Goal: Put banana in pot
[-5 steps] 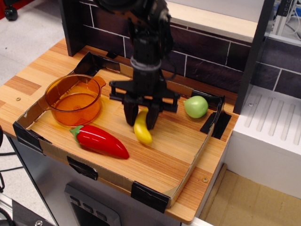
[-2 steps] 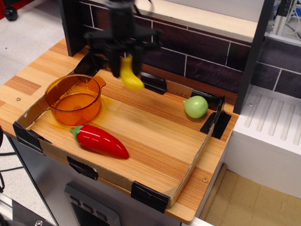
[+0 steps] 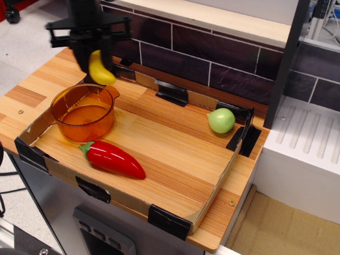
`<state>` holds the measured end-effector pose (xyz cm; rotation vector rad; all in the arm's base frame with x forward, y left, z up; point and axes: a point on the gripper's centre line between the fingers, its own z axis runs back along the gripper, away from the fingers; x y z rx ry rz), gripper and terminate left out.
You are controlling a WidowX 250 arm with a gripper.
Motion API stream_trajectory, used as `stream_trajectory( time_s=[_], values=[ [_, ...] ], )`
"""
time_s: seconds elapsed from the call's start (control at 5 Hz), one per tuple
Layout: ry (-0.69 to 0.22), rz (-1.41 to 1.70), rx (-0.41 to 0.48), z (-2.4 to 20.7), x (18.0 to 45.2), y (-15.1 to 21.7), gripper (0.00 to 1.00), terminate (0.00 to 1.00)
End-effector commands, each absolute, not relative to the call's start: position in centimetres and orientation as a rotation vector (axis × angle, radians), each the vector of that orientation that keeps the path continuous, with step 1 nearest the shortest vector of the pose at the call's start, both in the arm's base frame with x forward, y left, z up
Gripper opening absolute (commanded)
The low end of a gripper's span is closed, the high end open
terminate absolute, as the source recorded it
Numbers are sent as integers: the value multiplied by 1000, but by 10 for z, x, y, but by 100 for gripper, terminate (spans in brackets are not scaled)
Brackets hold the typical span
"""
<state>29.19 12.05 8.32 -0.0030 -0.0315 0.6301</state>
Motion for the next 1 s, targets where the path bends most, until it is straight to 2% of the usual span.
stream_trajectory(
  time_s=[0.0, 0.2, 0.4, 0.8],
  values=[
    [-48, 573, 69, 75, 272, 146, 0, 0],
    [-40, 540, 88, 71, 271, 143, 100, 0],
    [-44, 539, 87, 76, 272, 141, 100, 0],
    [-83, 592, -4, 120, 292, 122, 100, 0]
  ],
)
